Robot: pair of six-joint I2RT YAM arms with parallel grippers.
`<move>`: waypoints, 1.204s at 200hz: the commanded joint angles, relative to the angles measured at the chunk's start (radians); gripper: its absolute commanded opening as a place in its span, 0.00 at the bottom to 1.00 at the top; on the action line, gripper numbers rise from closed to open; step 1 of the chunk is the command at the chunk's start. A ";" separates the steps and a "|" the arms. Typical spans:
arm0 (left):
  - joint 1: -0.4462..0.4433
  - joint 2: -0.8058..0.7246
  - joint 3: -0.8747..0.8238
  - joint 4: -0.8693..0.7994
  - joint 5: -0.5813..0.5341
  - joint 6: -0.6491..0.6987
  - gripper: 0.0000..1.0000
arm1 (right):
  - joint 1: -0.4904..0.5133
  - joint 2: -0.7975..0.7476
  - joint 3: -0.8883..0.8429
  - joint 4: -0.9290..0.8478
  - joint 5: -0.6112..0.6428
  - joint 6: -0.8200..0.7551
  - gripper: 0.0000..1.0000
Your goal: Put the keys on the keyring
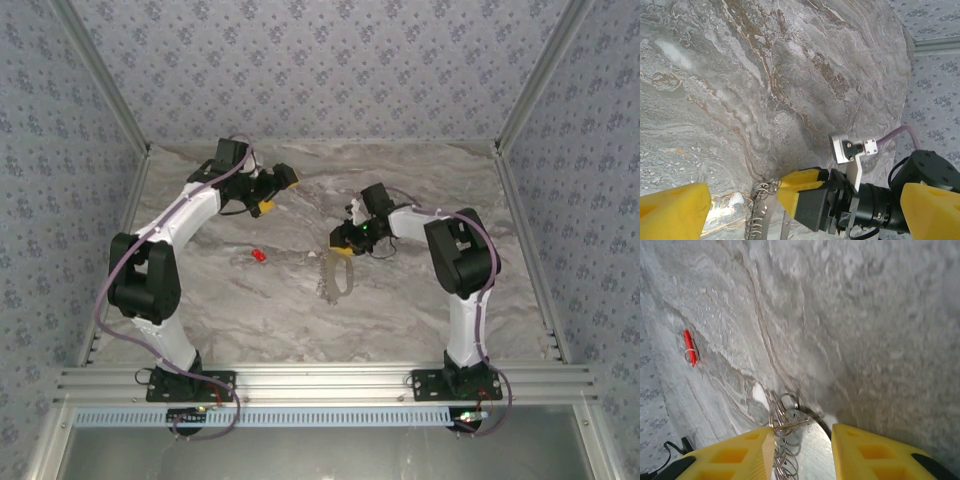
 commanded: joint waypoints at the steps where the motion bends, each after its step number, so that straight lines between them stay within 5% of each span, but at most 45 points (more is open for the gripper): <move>1: 0.003 -0.022 0.015 0.019 0.026 0.002 0.98 | 0.016 -0.047 -0.088 0.046 -0.015 0.071 0.38; 72: 0.002 0.019 0.099 -0.001 0.056 0.022 0.98 | -0.012 -0.260 -0.227 0.077 0.122 0.152 0.45; 160: 0.002 0.017 0.124 -0.001 0.060 0.012 0.98 | 0.043 -0.415 -0.389 -0.086 0.090 0.080 0.44; 241: 0.002 0.005 0.142 -0.010 0.057 0.010 0.98 | 0.140 -0.401 -0.474 0.000 0.088 0.145 0.43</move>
